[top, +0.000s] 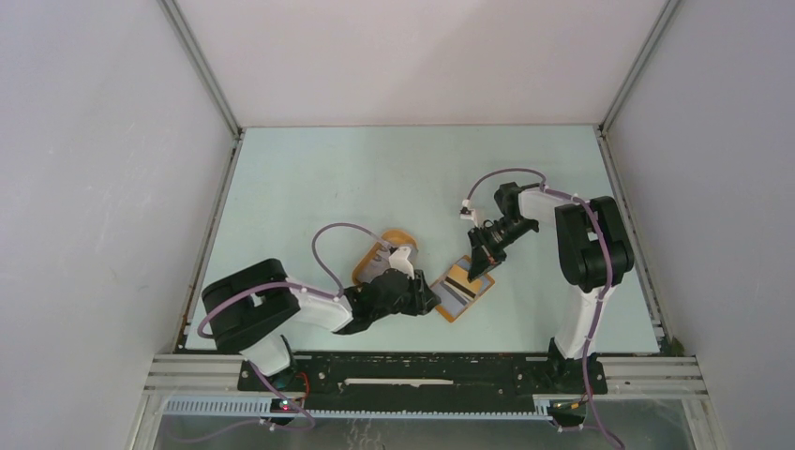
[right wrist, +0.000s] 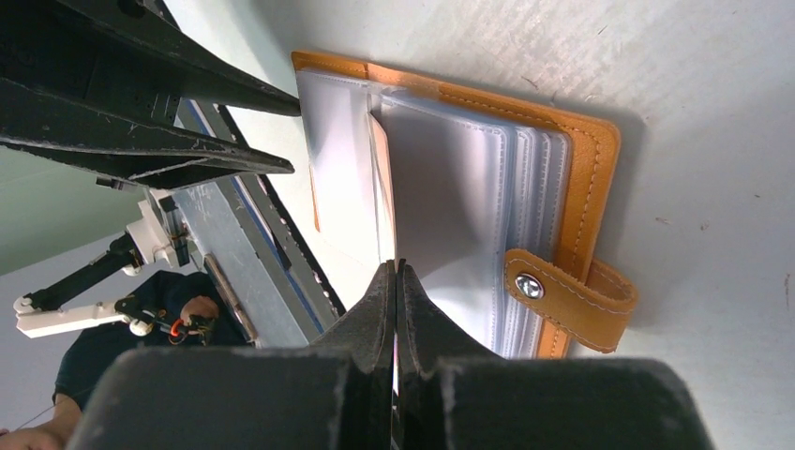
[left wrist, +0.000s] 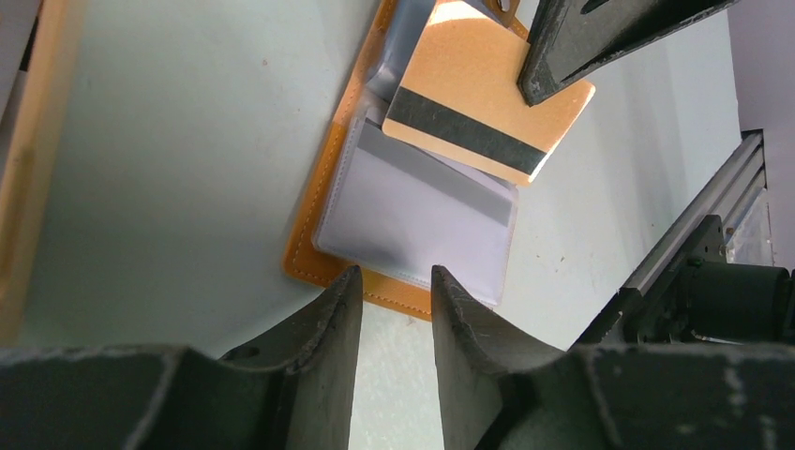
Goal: Put the credit cards into the card holder
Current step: Insert the credit card into the card holder.
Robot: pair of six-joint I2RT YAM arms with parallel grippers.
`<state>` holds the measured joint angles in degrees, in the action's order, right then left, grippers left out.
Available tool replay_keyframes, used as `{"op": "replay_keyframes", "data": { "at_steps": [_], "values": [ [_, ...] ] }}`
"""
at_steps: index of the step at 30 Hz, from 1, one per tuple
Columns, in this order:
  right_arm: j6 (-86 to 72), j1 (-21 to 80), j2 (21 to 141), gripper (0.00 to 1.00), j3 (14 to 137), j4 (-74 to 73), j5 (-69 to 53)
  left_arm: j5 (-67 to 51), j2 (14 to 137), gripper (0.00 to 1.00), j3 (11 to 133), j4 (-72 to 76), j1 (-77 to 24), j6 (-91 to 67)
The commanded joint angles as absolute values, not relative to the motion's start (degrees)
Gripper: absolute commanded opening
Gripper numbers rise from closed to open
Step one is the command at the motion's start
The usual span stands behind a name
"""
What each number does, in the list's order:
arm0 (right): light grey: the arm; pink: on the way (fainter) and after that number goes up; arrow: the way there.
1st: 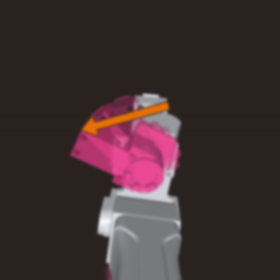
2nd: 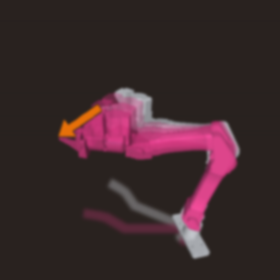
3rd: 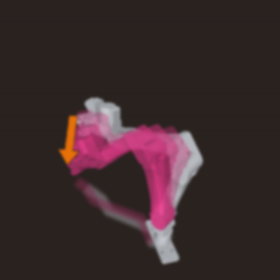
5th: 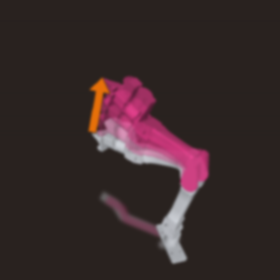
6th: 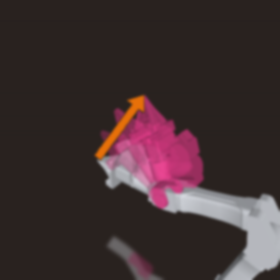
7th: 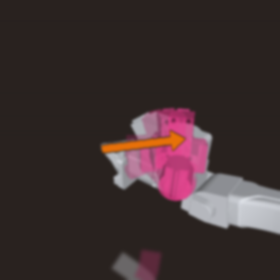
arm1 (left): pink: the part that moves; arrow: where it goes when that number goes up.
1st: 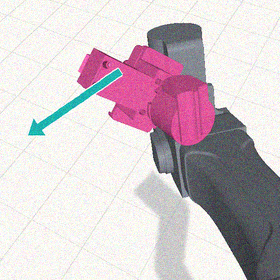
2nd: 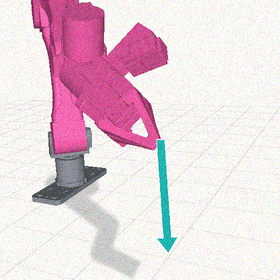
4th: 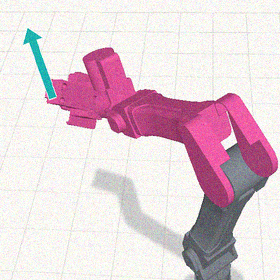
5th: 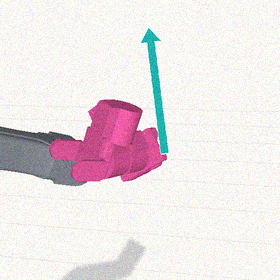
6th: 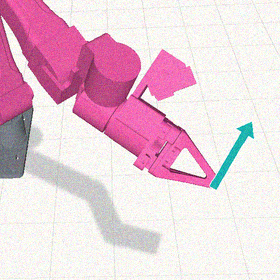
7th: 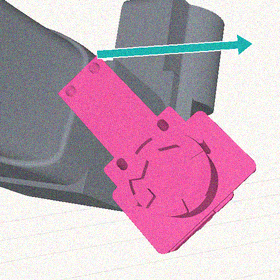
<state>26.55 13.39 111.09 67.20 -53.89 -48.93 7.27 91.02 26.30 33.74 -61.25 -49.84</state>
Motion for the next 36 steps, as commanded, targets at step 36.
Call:
{"op": "replay_keyframes", "data": {
  "at_steps": [36],
  "values": [
    [25.54, 13.65, 109.91, 0.00, 67.72, -52.84, -44.18, 10.02, 91.98, 0.37, 29.09, 30.34, -61.35, -47.81]
  ]
}}
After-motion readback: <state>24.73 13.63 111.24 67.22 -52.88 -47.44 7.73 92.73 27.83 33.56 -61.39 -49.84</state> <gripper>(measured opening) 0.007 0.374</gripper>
